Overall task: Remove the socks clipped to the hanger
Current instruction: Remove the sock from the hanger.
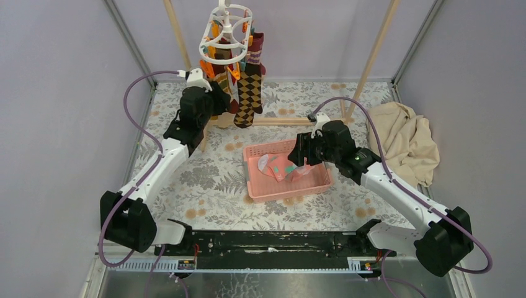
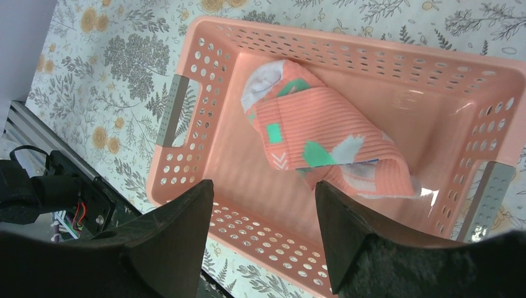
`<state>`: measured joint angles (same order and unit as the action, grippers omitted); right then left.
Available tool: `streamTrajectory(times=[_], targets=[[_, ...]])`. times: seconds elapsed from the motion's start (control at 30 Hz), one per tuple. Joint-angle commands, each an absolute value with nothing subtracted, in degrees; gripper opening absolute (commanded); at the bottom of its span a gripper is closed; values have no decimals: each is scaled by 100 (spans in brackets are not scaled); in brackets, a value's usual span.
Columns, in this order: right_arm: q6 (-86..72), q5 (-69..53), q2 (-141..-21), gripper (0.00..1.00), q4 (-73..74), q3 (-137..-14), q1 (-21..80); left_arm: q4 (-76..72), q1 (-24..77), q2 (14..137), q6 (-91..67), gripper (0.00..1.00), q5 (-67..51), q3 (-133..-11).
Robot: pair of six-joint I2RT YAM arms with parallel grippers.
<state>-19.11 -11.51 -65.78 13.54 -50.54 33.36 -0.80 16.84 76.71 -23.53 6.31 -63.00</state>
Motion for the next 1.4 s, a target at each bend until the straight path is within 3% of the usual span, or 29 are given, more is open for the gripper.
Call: streamTrajectory(times=[0.0, 0.77, 1.37], targets=[[-1991, -1320, -6525, 68, 1055, -4964, 3319, 508, 1692, 7535, -2567, 53, 384, -6558], [-2009, -1497, -6543, 68, 1170, -5153, 3322, 897, 1700, 7200, -3035, 56, -708, -6767], [-2698, -2453, -6856, 69, -211, -5080, 3321, 767, 1705, 7071, -3535, 56, -1636, -6849]])
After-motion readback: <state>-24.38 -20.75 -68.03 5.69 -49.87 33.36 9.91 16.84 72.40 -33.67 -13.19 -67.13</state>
